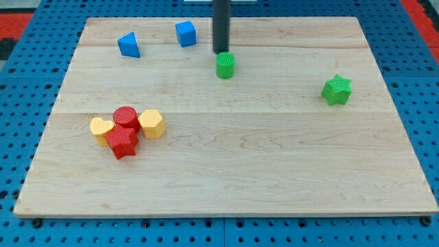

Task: Slide the green circle towards the green star

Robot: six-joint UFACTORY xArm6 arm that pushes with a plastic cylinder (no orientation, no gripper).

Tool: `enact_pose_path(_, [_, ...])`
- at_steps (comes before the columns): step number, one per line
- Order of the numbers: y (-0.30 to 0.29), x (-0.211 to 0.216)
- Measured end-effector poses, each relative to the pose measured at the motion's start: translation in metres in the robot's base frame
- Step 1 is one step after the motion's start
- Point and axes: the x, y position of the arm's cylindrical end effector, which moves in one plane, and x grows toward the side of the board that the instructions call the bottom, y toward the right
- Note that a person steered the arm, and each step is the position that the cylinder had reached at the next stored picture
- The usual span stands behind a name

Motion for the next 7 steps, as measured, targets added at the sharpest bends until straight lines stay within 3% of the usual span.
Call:
enact_pose_path(2, [0.057,0.092])
enact_pose_path(3, [0.015,0.088])
enact_pose_path(4, [0.052,0.14])
enact_pose_path(5, [0.108,0.143])
enact_pose_path(7, [0.001,0.131])
